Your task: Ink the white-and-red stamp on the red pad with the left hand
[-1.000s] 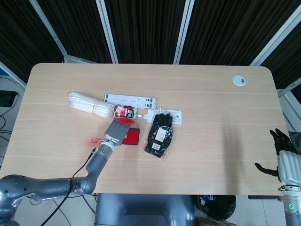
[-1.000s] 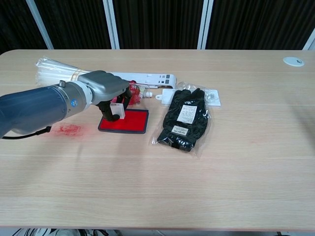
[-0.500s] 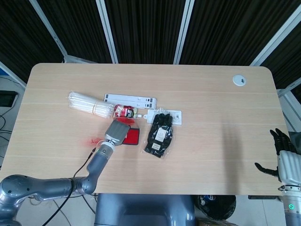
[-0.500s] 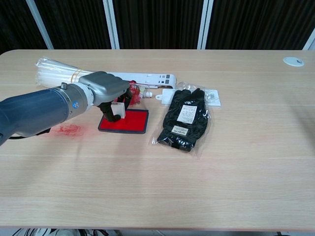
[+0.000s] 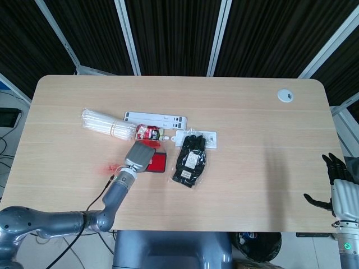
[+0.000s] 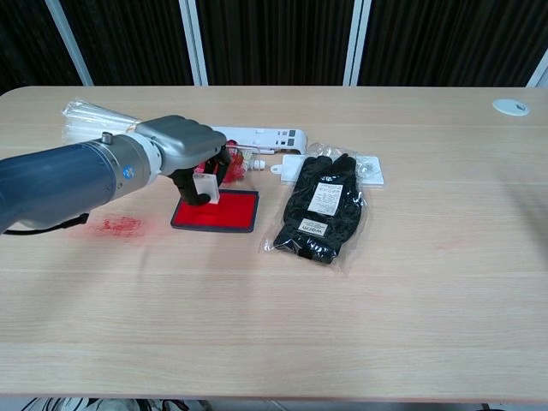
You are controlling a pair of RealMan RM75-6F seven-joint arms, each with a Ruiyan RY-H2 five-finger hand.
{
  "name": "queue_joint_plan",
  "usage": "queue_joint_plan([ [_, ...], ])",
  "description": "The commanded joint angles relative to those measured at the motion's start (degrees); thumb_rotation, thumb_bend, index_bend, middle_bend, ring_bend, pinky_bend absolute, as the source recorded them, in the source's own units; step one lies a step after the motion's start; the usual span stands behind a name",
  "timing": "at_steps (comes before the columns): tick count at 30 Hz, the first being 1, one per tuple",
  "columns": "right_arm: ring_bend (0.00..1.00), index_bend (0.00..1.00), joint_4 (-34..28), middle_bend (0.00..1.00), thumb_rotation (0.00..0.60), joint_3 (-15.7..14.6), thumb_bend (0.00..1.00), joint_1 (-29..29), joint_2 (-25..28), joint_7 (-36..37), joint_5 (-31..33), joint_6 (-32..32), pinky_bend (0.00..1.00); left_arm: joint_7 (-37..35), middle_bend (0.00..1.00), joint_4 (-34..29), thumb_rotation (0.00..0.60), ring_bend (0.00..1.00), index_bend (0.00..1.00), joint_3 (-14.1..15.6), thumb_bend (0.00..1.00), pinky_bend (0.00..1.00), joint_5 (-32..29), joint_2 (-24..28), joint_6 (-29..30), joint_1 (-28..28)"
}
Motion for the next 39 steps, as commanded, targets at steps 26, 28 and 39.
queue_joint_plan([
  [26,0.00,0.00,-0.1,0.00,0.600,0.0,0.05,0.0,0.0,0.0,0.2,-0.1,0.18,-0.5,0.75,3.1,0.600,0.61,0.75,2.6,0.55,0.67,-0.9,-1.7,-0.8,0.3],
  [28,0.00,0.00,-0.1,0.00,0.600,0.0,0.05,0.0,0.0,0.1,0.2,-0.1,0.18,-0.6,0.75,3.0,0.600,0.61,0.75,2.5,0.55,0.67,-0.8,-1.7,-0.7,0.3],
  [39,0.00,0.00,-0.1,0.00,0.600,0.1,0.05,0.0,0.0,0.2,0.2,-0.1,0.18,-1.8,0.75,-0.5,0.600,0.61,0.75,0.0,0.55,0.67,0.0,0.8,1.0,-0.2],
])
